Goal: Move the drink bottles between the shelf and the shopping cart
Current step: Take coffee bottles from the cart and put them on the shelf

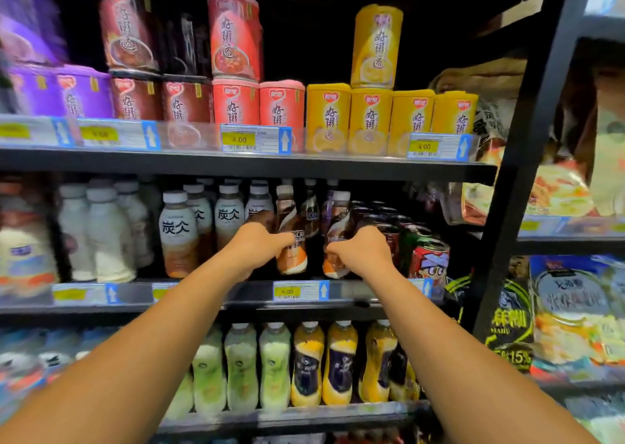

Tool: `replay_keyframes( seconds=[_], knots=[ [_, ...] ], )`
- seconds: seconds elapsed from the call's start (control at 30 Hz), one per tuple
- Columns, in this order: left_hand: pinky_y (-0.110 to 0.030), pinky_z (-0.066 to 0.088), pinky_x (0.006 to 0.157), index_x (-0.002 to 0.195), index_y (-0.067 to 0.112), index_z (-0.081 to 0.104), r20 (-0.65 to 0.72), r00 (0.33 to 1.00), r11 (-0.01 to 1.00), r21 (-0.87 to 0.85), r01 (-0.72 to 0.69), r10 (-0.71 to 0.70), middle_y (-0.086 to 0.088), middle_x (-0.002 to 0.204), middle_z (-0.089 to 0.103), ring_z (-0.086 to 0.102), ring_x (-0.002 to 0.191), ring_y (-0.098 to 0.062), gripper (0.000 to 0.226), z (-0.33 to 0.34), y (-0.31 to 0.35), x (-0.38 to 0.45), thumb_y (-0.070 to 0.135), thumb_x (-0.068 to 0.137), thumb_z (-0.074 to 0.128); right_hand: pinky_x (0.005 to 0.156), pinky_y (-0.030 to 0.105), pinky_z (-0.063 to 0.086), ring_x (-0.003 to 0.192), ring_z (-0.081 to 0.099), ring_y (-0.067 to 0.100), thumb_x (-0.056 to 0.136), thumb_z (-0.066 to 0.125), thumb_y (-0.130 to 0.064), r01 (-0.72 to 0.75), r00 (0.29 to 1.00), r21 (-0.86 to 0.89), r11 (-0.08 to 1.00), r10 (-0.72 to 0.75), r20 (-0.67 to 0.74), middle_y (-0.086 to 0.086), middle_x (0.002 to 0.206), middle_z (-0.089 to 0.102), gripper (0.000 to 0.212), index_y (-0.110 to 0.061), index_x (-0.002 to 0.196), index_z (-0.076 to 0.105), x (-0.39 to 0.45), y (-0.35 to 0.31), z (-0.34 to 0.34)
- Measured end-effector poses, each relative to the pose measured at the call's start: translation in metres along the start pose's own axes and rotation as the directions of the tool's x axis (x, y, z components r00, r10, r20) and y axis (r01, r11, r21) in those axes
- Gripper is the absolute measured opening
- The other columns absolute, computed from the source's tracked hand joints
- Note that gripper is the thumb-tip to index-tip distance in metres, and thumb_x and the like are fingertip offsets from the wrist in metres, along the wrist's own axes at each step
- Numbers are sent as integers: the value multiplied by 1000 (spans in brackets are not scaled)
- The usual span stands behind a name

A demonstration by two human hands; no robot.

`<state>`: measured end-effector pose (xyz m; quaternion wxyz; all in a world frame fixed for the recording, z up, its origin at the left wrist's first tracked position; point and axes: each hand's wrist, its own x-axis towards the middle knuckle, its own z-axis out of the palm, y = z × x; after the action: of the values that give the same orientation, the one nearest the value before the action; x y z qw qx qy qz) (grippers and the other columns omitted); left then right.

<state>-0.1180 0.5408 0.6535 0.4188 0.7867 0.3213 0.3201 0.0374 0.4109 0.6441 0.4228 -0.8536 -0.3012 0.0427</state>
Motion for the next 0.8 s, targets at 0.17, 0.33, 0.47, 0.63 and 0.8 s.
replay_keyframes(
  seconds=[0.17, 0.33, 0.47, 0.63, 0.8],
  knots=[
    [-25, 43, 58, 100, 19, 59, 56, 997, 980, 184, -71, 62, 1, 84, 65, 58, 73, -14, 26, 1, -7, -1, 24, 85, 81, 62, 32, 45, 84, 68, 29, 82, 85, -45, 59, 998, -98, 993, -59, 10, 9, 85, 68, 43, -8, 77, 64, 6, 8, 7],
    [-16, 47, 65, 117, 23, 62, 129, 985, 967, 210, -141, 116, 11, 95, 70, 68, 89, -9, 36, 2, -10, 2, 16, 86, 80, 52, 32, 38, 80, 62, 28, 87, 83, -46, 109, 993, -146, 983, -101, 62, 4, 72, 58, 48, -11, 69, 55, 6, 9, 8],
    [-14, 54, 70, 106, 20, 63, 113, 987, 967, 217, -137, 115, 10, 89, 70, 70, 87, -10, 29, 2, -12, 0, 18, 86, 83, 69, 37, 51, 91, 67, 29, 87, 85, -43, 141, 989, -152, 978, -132, 67, 7, 93, 65, 42, -13, 86, 54, 1, 8, 1],
    [-29, 37, 53, 84, 19, 44, -116, 971, 910, 387, -151, 211, 2, 79, 52, 49, 67, -9, 45, 3, -8, -8, 44, 84, 82, 80, 48, 62, 90, 66, 29, 90, 81, -35, 228, 969, -170, 959, -241, -57, 7, 103, 67, 47, -14, 122, 55, -2, 10, -9],
    [-40, 52, 69, 149, 21, 37, -37, 895, 649, 702, -294, 445, -2, 91, 60, 60, 91, -26, 79, 7, 9, -11, 52, 87, 75, 74, 45, 62, 92, 69, 29, 93, 76, -38, 354, 904, -365, 861, -415, -101, 4, 104, 68, 63, -21, 145, 45, -3, 6, -7]
  ],
)
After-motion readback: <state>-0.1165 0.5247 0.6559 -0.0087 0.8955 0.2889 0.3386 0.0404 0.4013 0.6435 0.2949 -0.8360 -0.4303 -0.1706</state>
